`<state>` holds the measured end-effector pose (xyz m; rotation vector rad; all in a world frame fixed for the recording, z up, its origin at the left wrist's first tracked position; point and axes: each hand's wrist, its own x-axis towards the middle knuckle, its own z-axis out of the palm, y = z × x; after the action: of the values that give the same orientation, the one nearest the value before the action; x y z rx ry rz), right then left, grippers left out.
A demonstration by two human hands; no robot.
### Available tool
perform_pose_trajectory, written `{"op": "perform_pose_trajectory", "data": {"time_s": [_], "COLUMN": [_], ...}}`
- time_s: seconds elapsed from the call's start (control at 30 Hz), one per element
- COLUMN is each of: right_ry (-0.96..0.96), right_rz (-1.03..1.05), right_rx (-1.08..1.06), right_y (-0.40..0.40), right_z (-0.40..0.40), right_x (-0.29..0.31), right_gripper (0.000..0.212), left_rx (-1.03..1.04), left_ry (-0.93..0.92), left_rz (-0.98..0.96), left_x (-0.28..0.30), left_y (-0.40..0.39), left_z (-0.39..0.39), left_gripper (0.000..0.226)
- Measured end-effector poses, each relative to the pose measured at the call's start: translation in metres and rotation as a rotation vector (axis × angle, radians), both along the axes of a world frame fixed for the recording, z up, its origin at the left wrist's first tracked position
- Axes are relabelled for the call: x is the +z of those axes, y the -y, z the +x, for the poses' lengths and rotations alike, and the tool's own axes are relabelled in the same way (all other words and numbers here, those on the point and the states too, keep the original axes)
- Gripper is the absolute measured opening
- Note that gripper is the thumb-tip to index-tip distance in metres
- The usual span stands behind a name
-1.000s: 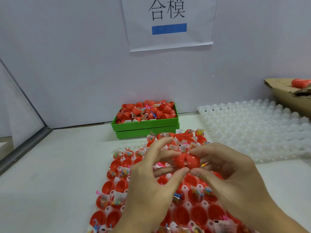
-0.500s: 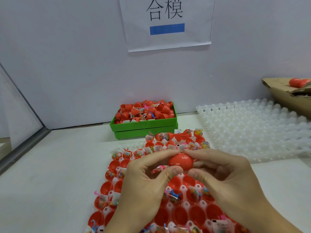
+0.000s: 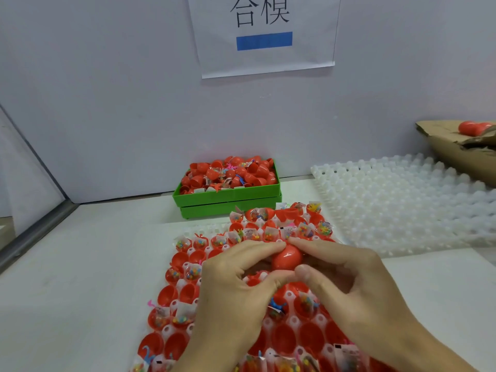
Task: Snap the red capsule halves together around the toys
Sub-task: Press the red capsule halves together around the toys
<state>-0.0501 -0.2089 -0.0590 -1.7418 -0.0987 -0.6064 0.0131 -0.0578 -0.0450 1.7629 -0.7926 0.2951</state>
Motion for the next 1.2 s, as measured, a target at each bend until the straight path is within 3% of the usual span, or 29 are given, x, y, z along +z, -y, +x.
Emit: {"op": "perform_pose_trajectory", "data": {"time_s": [0.1, 0.17, 0.37, 0.47, 0.57, 0.77, 1.07, 1.2], "right_ry": [-0.104, -0.146, -0.072, -0.063, -0.043, -0.038, -0.027, -0.046], "right_rz": [0.185, 0.274, 0.335, 0.316, 0.316, 0.284, 0.313, 0.311], "right_rx": [0.048, 0.037, 0.128, 0.134, 0.131, 0.125, 0.118, 0.202], "right_y": [-0.007, -0.008, -0.004, -0.006, -0.008, -0.010, -0.006, -0.003], "right_z": [0.001, 0.003, -0.001, -0.001, -0.001, -0.001, 0.002, 0.000], "right_x": [-0.001, 0.000, 0.012, 0.011, 0.010, 0.008, 0.010, 0.013], "right_gripper": [0.041, 0.042, 0.034, 0.033, 0.031, 0.031, 0.031, 0.037], "left_rx": [0.036, 0.006, -0.355, -0.452, -0.421, -0.353, -0.356, -0.430], "left_ry": [0.244, 0.270, -0.416, -0.637, -0.674, -0.574, -0.597, -0.768], "left_rz": [0.131, 0.153, -0.116, -0.241, -0.301, -0.266, -0.303, -0.397], "left_x": [-0.004, -0.005, -0.001, -0.005, -0.009, -0.008, -0.010, -0.008], "left_y": [0.002, 0.002, -0.001, 0.004, 0.006, 0.005, 0.010, 0.010], "left_z": [0.000, 0.000, 0.004, 0.003, 0.000, -0.005, -0.007, -0.004], "left_gripper": [0.031, 0.032, 0.053, 0.068, 0.071, 0.033, 0.028, 0.047]}}
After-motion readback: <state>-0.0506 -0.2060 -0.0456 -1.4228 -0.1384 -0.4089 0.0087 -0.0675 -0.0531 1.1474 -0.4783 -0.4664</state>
